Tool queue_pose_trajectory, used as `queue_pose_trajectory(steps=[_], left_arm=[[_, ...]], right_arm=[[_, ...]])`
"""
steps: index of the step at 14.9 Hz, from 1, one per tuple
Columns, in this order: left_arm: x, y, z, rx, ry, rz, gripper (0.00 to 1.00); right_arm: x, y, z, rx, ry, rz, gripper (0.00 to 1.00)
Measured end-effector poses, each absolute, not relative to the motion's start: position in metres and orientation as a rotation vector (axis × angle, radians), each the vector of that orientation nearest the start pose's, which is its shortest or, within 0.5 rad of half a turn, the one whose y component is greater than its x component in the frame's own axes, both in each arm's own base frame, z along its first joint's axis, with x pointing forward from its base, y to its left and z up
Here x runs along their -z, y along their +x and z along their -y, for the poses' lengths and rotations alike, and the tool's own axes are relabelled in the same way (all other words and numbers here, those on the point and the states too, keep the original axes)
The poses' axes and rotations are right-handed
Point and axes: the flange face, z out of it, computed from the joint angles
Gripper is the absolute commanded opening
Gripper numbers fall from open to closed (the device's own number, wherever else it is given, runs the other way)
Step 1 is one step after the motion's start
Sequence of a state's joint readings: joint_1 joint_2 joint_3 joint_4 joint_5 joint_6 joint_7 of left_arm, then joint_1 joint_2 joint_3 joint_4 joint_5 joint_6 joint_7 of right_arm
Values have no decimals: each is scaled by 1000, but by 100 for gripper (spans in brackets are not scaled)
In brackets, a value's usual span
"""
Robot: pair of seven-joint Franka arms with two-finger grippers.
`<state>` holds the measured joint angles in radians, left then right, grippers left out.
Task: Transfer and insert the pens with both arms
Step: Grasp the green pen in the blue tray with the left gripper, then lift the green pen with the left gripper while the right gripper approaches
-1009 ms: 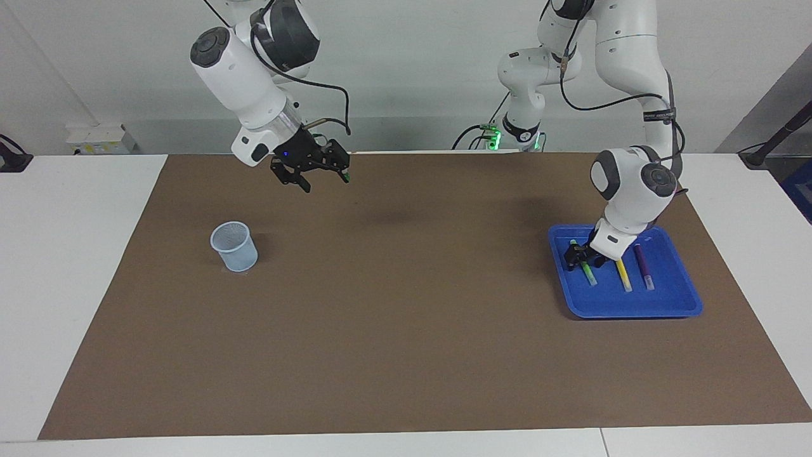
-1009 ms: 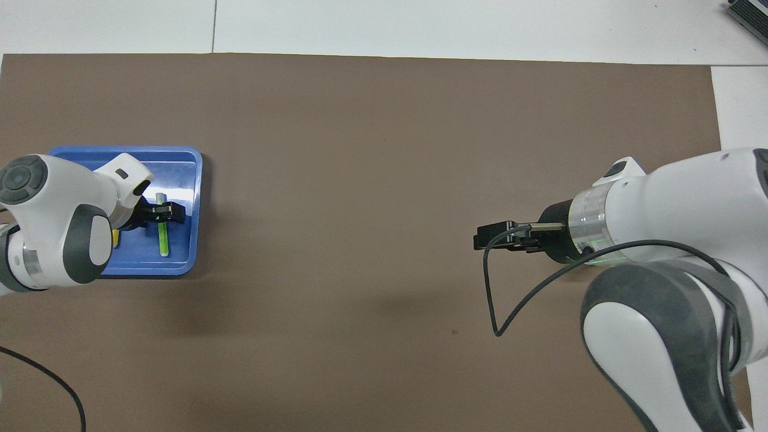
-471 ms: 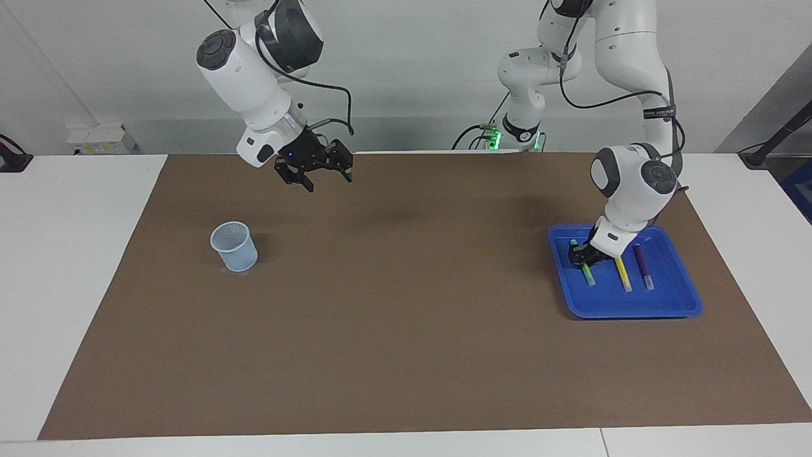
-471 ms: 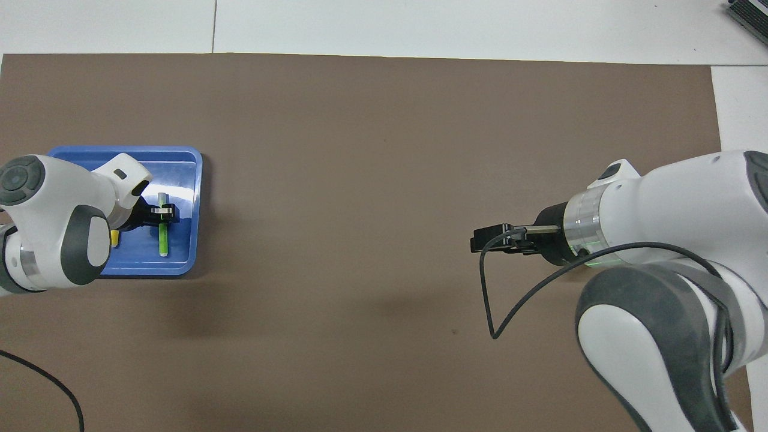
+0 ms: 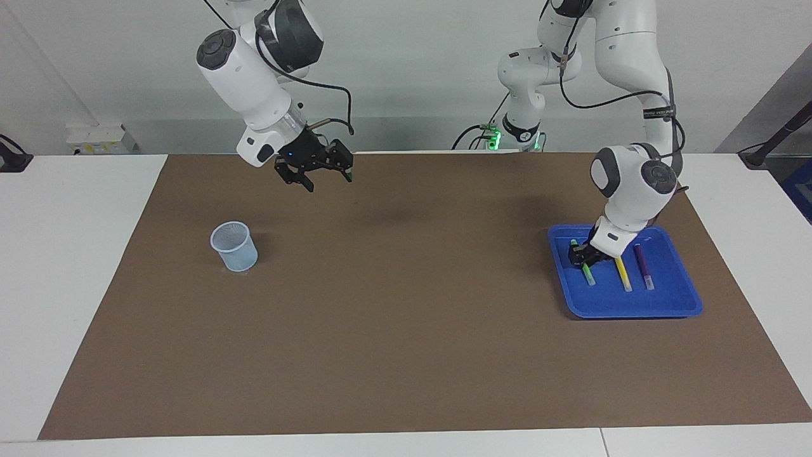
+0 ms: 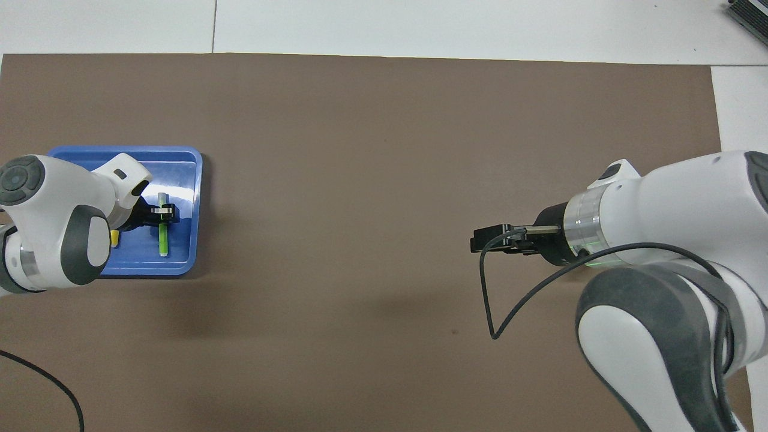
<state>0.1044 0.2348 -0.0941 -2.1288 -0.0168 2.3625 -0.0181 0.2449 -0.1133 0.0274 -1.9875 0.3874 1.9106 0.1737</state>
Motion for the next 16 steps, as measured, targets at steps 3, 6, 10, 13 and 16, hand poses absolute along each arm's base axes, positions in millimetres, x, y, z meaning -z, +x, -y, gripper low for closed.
queue_pose_trajectory(steps=[3,6,10,13,16], left_arm=[[-312,577,-11,-34,-3174,81,0],[-348,591,-12,-82,-3173,118,0],[-392,597,-1,-130,-3159,273,0],[-418,599,22,-166,-3158,535,0],[-436,595,54,-210,-3151,903,0]], right_arm=[[-521,504,-169,-64,-2778,-35,100],[-521,503,-170,-65,-2778,-32,100],[-521,503,-171,-65,-2778,-30,100],[-521,503,-171,-66,-2778,-29,100],[-521,503,-172,-67,-2778,-28,100]])
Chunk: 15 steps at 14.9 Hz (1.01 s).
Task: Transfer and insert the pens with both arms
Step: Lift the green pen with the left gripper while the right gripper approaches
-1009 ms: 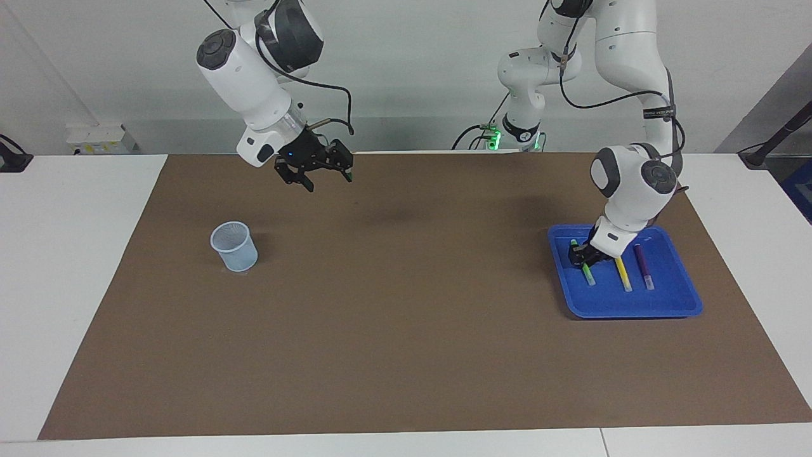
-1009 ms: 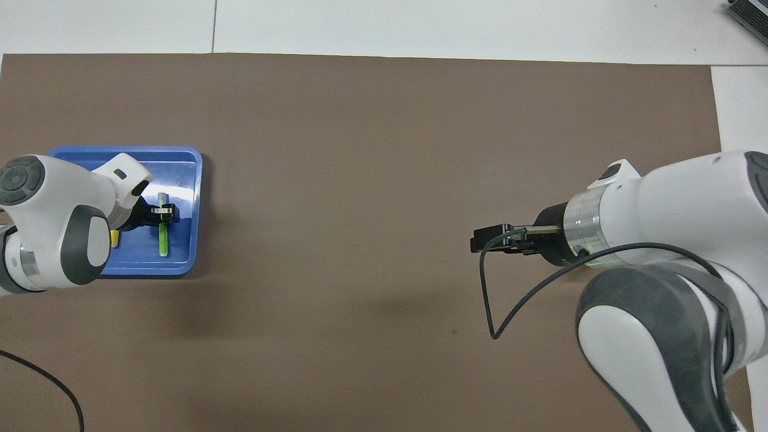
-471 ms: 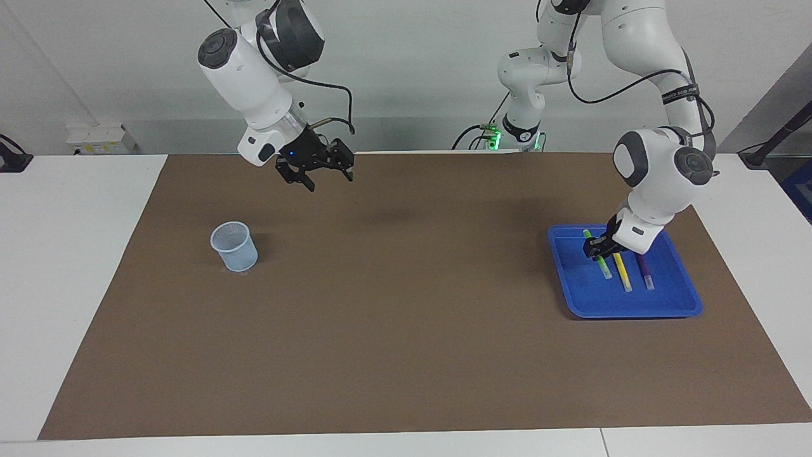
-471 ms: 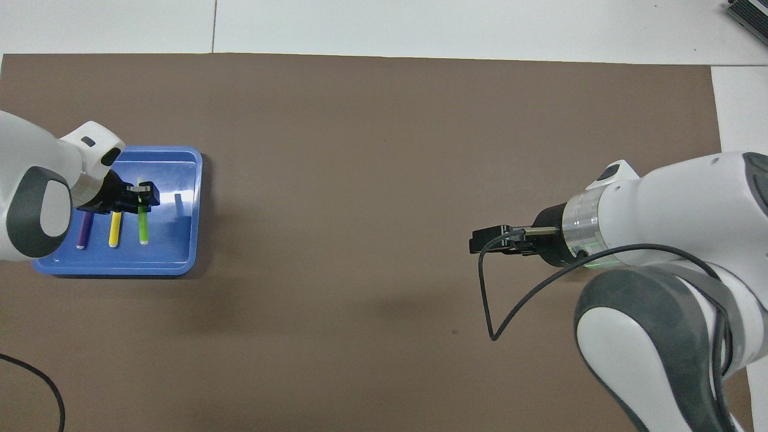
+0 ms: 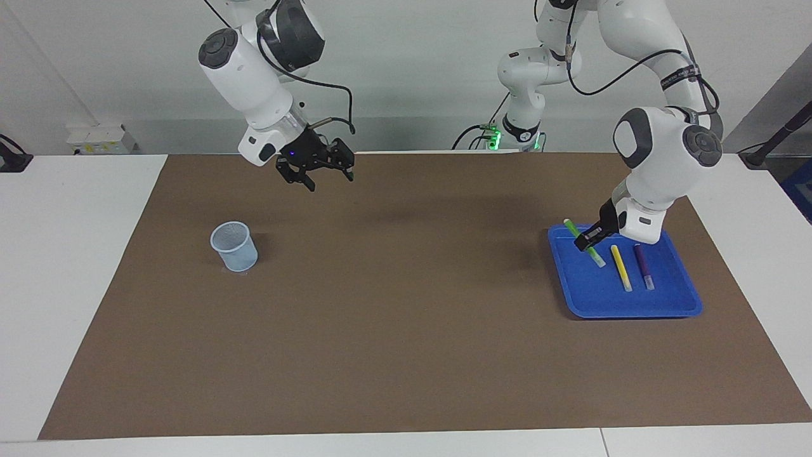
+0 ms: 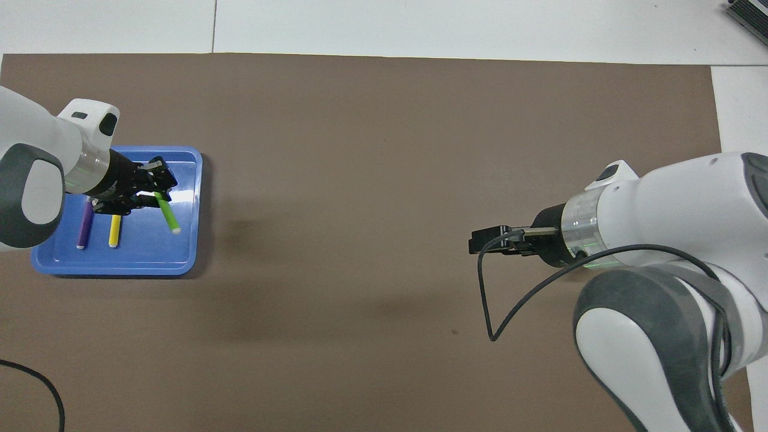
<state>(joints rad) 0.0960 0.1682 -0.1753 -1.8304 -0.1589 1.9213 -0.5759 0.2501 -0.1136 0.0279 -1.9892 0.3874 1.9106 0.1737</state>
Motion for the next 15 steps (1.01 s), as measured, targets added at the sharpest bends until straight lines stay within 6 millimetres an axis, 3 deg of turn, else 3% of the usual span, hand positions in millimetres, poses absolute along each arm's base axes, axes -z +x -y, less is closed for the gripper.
queue_pose_trajectory(steps=[3,9,13,15], left_arm=[[-448,587,83,-323,-3095,1244,0],[-461,580,110,-615,-2861,1886,0],[-484,555,136,-769,-2660,2168,0],[-497,539,150,-801,-2558,2296,0]], right_arm=[[-520,502,-172,-69,-2779,-27,100],[-530,508,-184,-20,-2592,-134,100],[-540,516,-191,29,-2435,-302,100],[-547,517,-212,72,-2350,-441,100]])
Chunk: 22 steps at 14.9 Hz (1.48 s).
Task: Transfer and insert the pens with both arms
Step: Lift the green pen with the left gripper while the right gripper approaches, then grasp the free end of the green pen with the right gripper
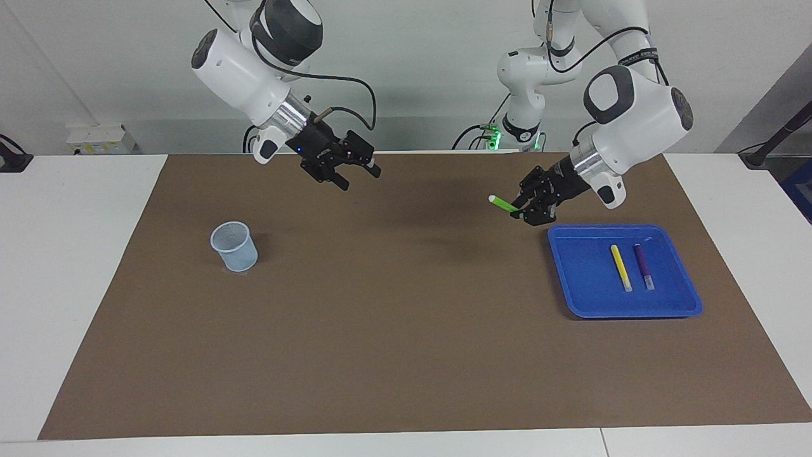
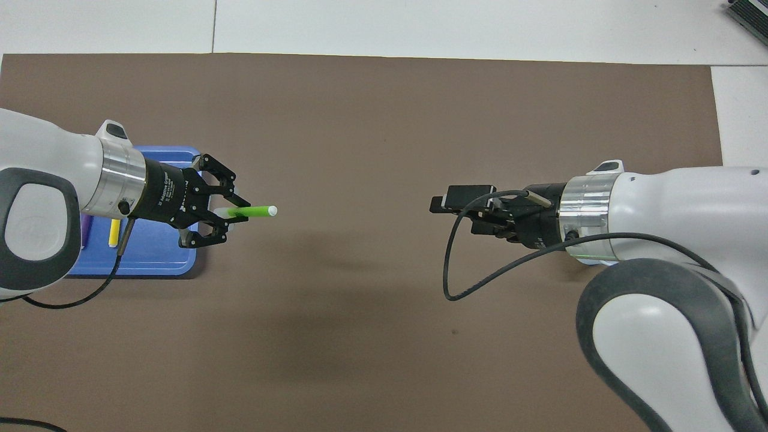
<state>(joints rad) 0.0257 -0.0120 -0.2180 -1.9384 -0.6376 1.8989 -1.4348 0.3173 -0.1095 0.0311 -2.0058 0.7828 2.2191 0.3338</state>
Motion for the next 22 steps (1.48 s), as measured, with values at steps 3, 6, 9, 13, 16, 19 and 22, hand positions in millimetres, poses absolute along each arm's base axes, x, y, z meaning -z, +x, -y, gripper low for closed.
queue_pose_trajectory(steps=[3,6,9,13,16,19,22], left_arm=[[-507,518,169,-819,-2401,2483,0],[-503,505,182,-935,-2304,2582,0],[-499,502,183,-999,-2267,2609,0],[-499,500,185,-1034,-2257,2611,0],[-498,496,187,-1068,-2257,2571,0],[-500,492,184,-1106,-2276,2521,0],[-502,491,181,-1115,-2286,2508,0]], right_arm=[[-550,505,-262,103,-2279,-564,100],[-540,498,-294,118,-2272,-565,100],[-530,492,-321,121,-2279,-532,96],[-524,484,-358,147,-2252,-547,95],[-524,491,-373,142,-2241,-549,92],[-516,492,-385,149,-2243,-543,88],[-510,491,-391,157,-2244,-543,88]])
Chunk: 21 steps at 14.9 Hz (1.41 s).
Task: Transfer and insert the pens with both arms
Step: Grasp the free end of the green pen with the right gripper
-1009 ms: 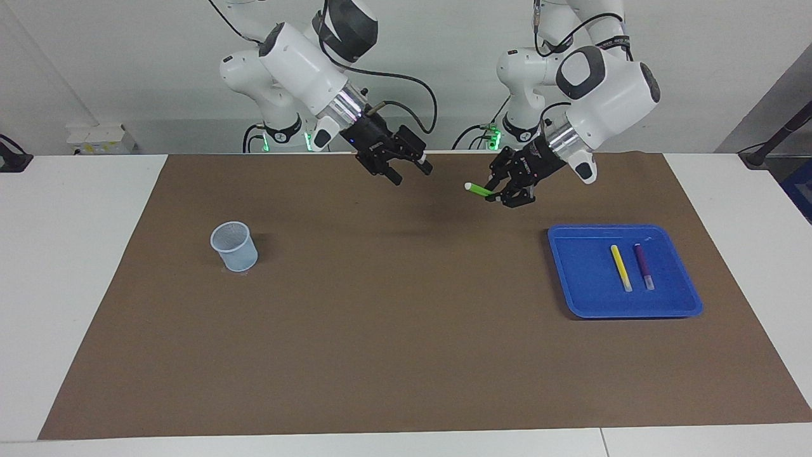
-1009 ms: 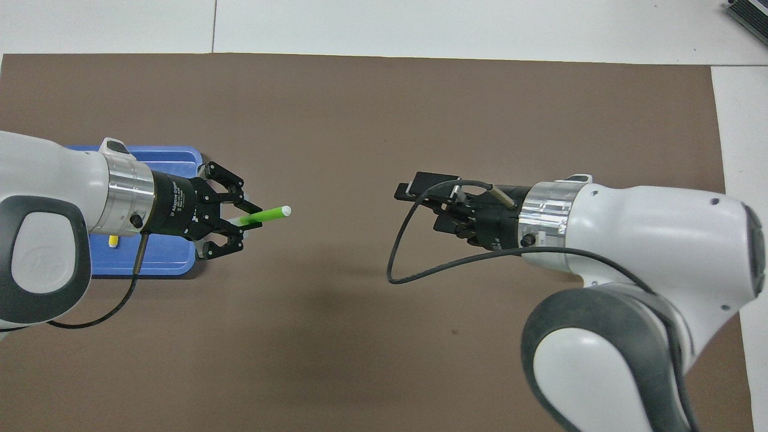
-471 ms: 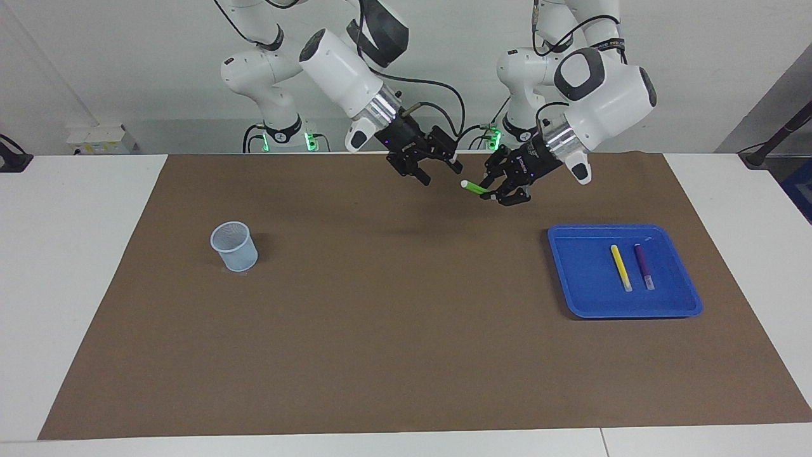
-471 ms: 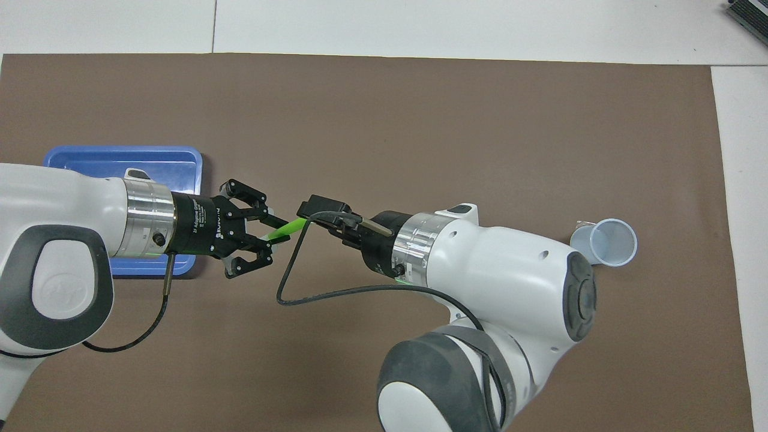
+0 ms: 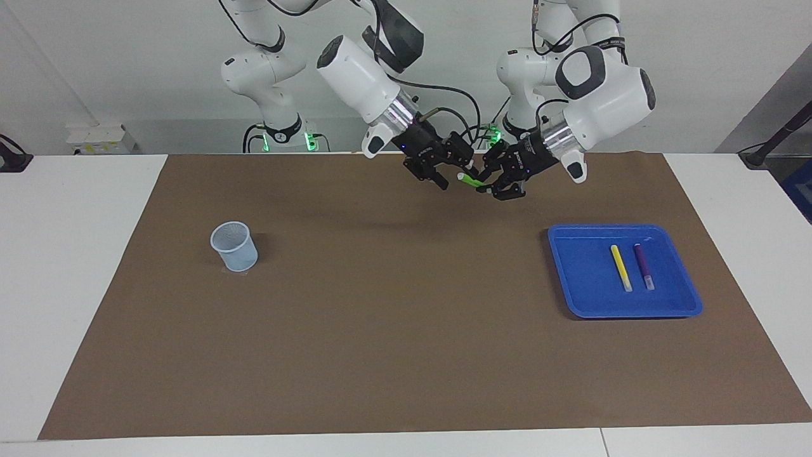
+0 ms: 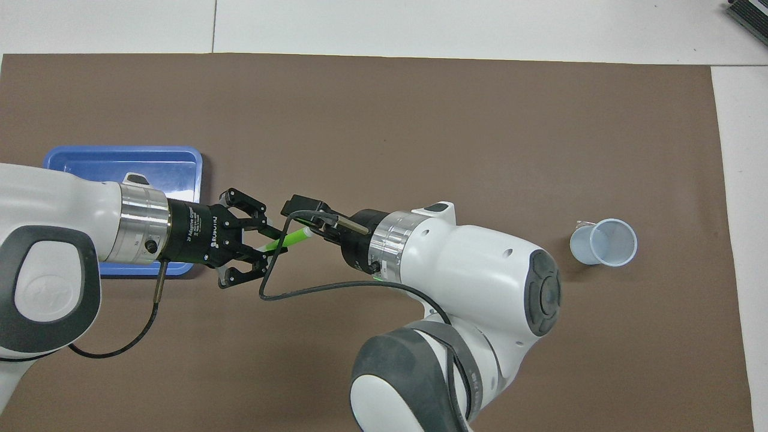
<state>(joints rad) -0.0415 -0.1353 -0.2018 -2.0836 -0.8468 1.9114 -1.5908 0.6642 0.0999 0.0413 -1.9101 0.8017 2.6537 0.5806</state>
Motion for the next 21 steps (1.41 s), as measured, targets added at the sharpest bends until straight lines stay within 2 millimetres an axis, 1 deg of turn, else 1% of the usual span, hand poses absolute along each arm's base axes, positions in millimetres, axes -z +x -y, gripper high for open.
queue_pose_trajectory(steps=[2,6,9,14,16,17,18,19,21], left_arm=[[-502,491,181,848,1734,-1902,0],[-502,491,181,854,1730,-1900,0],[-502,491,181,855,1729,-1897,0],[-502,490,181,860,1737,-1890,0],[-504,489,182,860,1740,-1886,0],[-505,488,182,859,1741,-1884,0],[-505,488,181,859,1742,-1883,0],[-506,488,181,860,1743,-1882,0],[-506,488,181,860,1745,-1880,0]], right_arm=[[-511,490,-392,157,-2244,-541,88],[-511,477,-408,136,-2250,-505,84],[-508,474,-411,111,-2262,-493,82],[-508,474,-411,106,-2264,-493,66],[-508,474,-411,106,-2264,-493,62],[-508,474,-411,106,-2264,-493,61],[-508,474,-411,106,-2264,-494,58],[-508,474,-410,107,-2265,-492,52],[-508,474,-410,109,-2266,-488,49]])
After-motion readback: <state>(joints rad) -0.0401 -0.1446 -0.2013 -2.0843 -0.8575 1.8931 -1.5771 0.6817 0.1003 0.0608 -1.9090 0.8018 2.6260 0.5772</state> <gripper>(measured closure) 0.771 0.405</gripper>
